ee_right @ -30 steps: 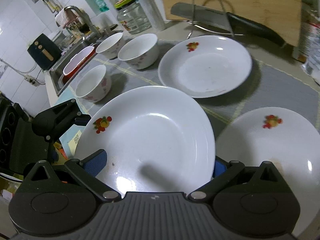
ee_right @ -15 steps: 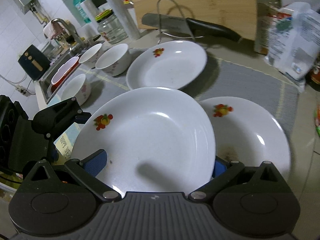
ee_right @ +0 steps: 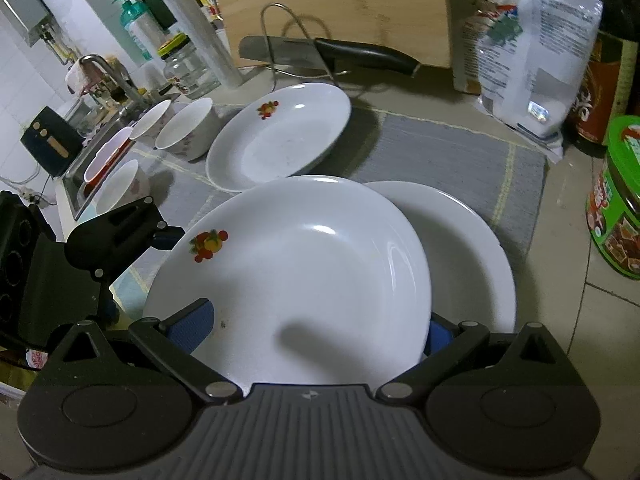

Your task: Organize plates and bowls

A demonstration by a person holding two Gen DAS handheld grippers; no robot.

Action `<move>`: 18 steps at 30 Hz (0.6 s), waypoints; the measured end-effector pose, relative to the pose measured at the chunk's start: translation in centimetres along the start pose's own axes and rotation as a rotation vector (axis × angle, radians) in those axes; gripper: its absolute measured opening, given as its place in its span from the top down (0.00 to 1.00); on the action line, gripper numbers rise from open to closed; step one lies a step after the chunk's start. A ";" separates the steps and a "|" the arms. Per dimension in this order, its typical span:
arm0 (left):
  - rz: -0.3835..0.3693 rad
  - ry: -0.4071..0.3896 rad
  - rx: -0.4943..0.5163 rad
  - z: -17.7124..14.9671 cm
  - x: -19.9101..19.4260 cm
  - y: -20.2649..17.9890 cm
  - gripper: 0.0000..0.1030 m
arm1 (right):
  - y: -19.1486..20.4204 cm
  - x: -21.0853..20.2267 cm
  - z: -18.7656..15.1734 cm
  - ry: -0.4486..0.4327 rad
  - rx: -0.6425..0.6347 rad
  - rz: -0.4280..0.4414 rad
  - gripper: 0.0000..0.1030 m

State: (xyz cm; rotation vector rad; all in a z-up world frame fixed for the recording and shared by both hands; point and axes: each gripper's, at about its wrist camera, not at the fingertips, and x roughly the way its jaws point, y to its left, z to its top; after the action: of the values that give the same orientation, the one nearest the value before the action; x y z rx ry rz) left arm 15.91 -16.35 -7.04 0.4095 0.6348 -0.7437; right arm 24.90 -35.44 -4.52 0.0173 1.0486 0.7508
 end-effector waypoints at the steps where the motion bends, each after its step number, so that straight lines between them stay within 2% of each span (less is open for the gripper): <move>1: 0.000 0.001 0.000 0.1 0.2 -0.1 0.00 | -0.2 0.0 0.0 0.000 0.001 0.000 0.00; 18: -0.015 0.038 0.000 0.9 2.2 -0.1 0.00 | -2.6 0.8 0.3 0.021 0.020 -0.009 0.00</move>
State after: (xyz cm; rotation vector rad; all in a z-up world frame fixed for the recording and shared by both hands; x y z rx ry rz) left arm 17.47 -18.03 -7.85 0.4197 0.6742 -0.7511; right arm 26.78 -36.86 -5.89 0.0223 1.0757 0.7339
